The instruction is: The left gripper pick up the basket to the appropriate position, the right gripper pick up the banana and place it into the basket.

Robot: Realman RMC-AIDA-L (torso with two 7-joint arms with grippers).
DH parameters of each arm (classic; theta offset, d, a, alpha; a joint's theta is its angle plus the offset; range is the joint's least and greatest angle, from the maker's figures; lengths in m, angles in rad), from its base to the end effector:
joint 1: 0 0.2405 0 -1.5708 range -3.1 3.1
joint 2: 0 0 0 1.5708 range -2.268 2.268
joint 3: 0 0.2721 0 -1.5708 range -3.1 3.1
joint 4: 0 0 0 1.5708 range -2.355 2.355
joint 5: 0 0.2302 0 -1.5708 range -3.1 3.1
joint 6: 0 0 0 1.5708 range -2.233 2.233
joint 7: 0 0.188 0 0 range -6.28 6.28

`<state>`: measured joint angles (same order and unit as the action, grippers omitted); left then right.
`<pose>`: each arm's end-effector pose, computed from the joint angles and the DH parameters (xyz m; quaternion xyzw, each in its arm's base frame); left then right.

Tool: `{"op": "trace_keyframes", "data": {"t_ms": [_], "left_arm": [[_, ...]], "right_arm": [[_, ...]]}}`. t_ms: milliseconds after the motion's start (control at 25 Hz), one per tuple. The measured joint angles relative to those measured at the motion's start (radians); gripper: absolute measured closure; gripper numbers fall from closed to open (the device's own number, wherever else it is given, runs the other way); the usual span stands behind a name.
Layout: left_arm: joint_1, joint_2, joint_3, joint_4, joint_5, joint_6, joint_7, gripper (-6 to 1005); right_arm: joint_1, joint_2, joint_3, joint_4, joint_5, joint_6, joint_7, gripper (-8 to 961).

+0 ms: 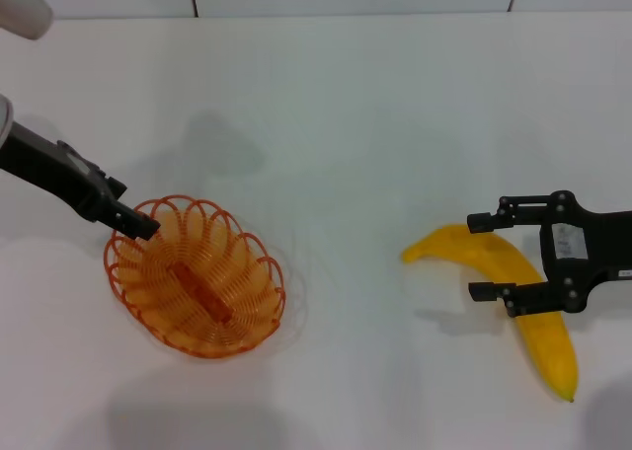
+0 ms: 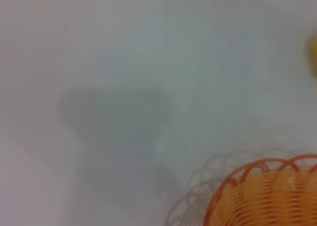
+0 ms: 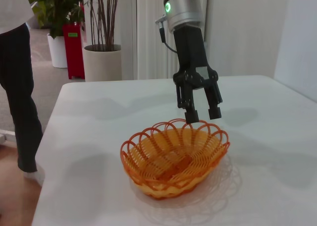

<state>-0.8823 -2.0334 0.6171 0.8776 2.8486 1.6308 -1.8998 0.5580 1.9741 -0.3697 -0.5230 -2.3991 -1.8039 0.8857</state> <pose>-0.2583 0.4322 0.0060 -0.9432 -0.2831 0.1287 0.1167 0.3123 0.3209 -0.0174 -0.9770 0.0391 0.1919 0.0842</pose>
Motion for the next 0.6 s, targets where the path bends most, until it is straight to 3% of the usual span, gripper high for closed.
{"op": "trace_keyframes", "data": {"t_ms": [600], "left_arm": [[-0.024, -0.003, 0.070, -0.065, 0.022, -0.088, -0.066, 156]], "right_arm": [[0.000, 0.000, 0.000, 0.000, -0.001, 0.000, 0.001, 198]]}}
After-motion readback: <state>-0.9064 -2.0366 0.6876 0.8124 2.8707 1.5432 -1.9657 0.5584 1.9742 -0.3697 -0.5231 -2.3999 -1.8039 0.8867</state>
